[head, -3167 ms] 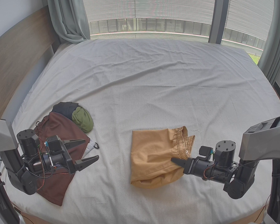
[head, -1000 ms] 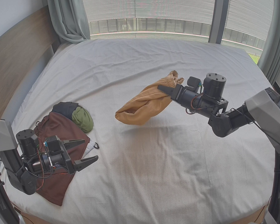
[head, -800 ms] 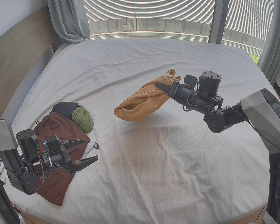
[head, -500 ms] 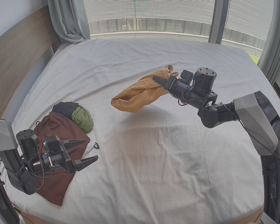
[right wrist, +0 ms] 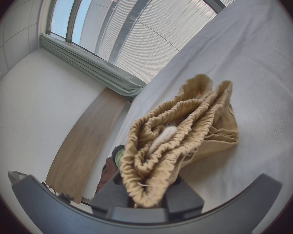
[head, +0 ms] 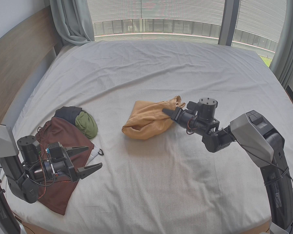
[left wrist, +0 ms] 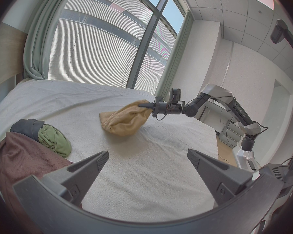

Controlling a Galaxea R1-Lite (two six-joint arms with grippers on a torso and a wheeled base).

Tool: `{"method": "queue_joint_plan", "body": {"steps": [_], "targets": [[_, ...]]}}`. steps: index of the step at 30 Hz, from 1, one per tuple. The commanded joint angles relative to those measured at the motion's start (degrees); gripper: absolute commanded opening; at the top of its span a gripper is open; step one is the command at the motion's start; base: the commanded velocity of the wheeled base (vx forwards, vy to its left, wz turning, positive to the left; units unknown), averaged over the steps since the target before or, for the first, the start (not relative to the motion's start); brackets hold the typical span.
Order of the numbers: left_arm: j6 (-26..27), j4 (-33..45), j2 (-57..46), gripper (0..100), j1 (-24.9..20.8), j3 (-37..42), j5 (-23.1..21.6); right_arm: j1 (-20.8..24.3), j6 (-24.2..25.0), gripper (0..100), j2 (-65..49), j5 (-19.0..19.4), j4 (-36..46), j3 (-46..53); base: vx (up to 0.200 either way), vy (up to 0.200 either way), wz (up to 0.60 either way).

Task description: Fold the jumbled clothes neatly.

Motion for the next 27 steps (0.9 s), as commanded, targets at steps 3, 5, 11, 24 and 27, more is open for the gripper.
{"method": "queue_joint_plan", "body": {"steps": [3,5,11,24,27], "targets": [[0.02,-0.01,-0.13,100,-0.34,-0.12,-0.07,-0.53,-0.33,0,-0.27,-0.23,-9.37,15.19,0.000,0.000,0.00],[0.02,-0.01,-0.13,100,-0.25,-0.21,-0.07,-0.53,-0.33,0,0.00,-0.23,-10.42,16.33,0.000,0.000,0.00],[-0.15,-0.10,-0.22,100,-0.34,-0.47,0.02,-0.36,-0.24,100,0.17,-0.23,-12.44,17.47,0.000,0.000,0.00],[-0.15,-0.10,-0.31,100,0.02,-0.83,-0.07,0.26,-5.08,100,-5.54,-0.32,-14.82,31.89,0.000,0.000,0.00],[-0.24,-0.10,-0.31,100,0.19,-0.83,0.02,1.40,-6.92,100,-7.74,-0.23,-14.73,37.86,0.000,0.000,0.00]]}}
